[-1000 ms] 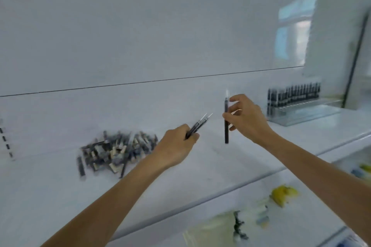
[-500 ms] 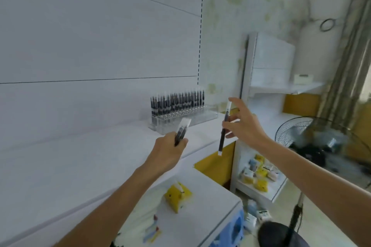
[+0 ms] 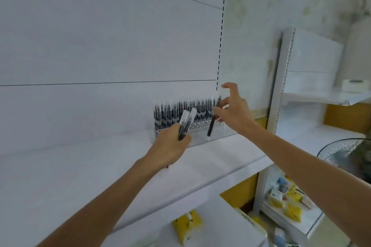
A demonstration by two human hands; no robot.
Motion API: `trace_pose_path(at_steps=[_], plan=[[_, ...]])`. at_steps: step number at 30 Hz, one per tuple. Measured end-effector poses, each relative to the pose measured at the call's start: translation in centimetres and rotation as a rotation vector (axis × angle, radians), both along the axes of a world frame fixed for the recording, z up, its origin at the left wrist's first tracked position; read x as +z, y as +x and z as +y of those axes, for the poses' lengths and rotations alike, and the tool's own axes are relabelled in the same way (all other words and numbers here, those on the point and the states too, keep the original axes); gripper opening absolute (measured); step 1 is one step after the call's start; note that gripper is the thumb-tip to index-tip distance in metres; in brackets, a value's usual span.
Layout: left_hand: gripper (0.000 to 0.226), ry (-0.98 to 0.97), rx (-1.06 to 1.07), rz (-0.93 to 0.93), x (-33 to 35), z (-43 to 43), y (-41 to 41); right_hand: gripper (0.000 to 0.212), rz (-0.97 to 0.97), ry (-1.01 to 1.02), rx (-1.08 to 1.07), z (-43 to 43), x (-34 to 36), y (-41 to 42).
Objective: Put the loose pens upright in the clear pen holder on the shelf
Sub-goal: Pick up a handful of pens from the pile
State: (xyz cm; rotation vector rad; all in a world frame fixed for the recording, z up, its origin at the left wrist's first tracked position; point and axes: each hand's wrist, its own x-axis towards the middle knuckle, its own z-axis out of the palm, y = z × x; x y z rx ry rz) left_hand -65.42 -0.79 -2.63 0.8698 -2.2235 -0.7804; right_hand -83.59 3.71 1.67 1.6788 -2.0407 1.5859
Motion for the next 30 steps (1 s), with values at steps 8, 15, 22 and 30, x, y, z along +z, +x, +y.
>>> trace_pose_path(at_steps=[8,15,22,30], plan=[[0.032,0.037,0.259,0.064,-0.1,-2.9,0.6,0.062,0.106,-0.15,0.163,-9.1,0.1,-0.1],[0.029,0.093,0.424,0.118,-1.5,-3.1,-0.3,0.061,0.217,-0.134,0.319,-11.9,-1.3,-1.2],[0.032,0.061,0.524,0.168,-2.8,-1.6,-2.9,0.066,0.324,0.069,0.503,-12.0,-3.9,-2.4],[0.028,0.01,0.613,0.241,-1.6,-0.1,-4.9,0.049,0.329,-0.045,0.452,-10.8,-3.2,-3.5]])
